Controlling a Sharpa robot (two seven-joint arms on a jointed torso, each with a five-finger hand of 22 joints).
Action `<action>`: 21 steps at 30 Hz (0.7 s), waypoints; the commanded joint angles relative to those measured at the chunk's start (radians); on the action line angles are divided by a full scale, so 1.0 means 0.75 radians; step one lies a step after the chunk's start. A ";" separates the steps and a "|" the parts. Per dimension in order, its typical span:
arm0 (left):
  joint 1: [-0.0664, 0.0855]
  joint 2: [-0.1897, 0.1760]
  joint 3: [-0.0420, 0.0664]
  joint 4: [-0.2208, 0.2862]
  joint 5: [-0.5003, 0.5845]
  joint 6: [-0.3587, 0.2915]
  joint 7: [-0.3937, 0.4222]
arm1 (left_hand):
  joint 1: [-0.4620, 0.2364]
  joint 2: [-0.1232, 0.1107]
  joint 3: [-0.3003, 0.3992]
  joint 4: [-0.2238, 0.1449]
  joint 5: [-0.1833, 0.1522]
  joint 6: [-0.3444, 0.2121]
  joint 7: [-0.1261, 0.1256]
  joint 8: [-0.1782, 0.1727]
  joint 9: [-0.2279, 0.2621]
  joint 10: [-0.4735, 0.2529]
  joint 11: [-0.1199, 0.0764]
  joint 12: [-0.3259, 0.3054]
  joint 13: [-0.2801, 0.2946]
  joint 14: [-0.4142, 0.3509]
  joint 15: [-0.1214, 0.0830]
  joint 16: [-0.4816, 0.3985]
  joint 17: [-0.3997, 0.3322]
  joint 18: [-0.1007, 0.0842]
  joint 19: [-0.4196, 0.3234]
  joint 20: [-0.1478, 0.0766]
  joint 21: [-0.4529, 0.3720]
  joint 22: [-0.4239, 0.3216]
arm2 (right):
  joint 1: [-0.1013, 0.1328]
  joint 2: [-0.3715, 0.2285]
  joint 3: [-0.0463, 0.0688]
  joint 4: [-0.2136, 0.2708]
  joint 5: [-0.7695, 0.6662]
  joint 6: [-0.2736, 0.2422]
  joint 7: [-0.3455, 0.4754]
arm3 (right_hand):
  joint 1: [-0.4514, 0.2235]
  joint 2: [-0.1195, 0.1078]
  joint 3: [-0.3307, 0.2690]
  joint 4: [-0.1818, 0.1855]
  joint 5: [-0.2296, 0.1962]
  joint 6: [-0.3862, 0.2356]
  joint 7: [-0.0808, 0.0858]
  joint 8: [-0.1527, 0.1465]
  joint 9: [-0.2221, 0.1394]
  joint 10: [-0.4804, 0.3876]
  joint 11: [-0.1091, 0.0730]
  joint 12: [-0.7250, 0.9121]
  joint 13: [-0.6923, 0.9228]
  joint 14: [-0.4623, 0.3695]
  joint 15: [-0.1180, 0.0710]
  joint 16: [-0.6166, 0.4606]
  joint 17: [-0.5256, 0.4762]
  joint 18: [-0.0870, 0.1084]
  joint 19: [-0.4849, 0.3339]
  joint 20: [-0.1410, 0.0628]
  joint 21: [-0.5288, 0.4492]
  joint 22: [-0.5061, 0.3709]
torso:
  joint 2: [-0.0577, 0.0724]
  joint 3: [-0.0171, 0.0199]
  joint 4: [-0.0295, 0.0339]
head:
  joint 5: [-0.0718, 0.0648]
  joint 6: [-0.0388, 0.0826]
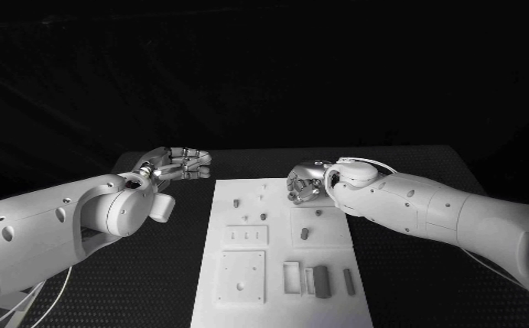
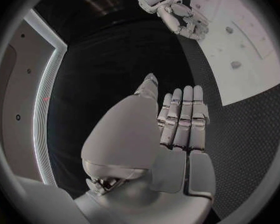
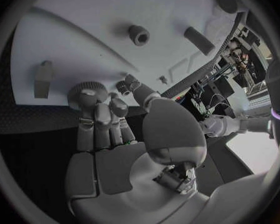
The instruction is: Assemble the parts on the task board
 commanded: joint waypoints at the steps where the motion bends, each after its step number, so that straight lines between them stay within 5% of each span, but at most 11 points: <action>1: 0.002 0.002 0.001 0.001 -0.001 0.022 0.013 | -0.006 0.005 -0.010 0.002 -0.001 0.001 0.032 -0.004 -0.001 0.002 0.007 -0.009 -0.002 -0.001 0.007 -0.007 0.002 0.000 -0.002 0.004 -0.008 -0.002 | -0.010 -0.002 -0.006 0.002 -0.019 0.046 0.006 | -0.002 0.020 0.008 0.001 0.003 0.014 0.002 -0.006 -0.001 0.000 0.005 0.005 -0.003 -0.005 -0.002 0.006 -0.003 0.031 -0.004 -0.004 0.008 0.029 | 0.003 -0.0003 0.0011 | -0.002 0.001; 21: 0.002 0.004 0.001 -0.001 -0.002 0.026 0.008 | -0.006 0.005 -0.011 0.001 -0.001 0.001 0.031 -0.005 -0.003 0.002 0.007 -0.011 -0.002 -0.001 0.007 -0.009 0.003 0.000 -0.002 0.004 -0.009 -0.002 | -0.018 0.002 -0.006 0.010 -0.035 0.054 -0.001 | -0.021 0.038 0.021 0.000 0.003 0.128 -0.035 0.032 0.017 0.010 -0.030 0.007 -0.015 0.000 -0.034 0.021 -0.016 0.031 -0.012 -0.008 0.031 0.026 | 0.011 -0.0009 0.0026 | -0.005 -0.005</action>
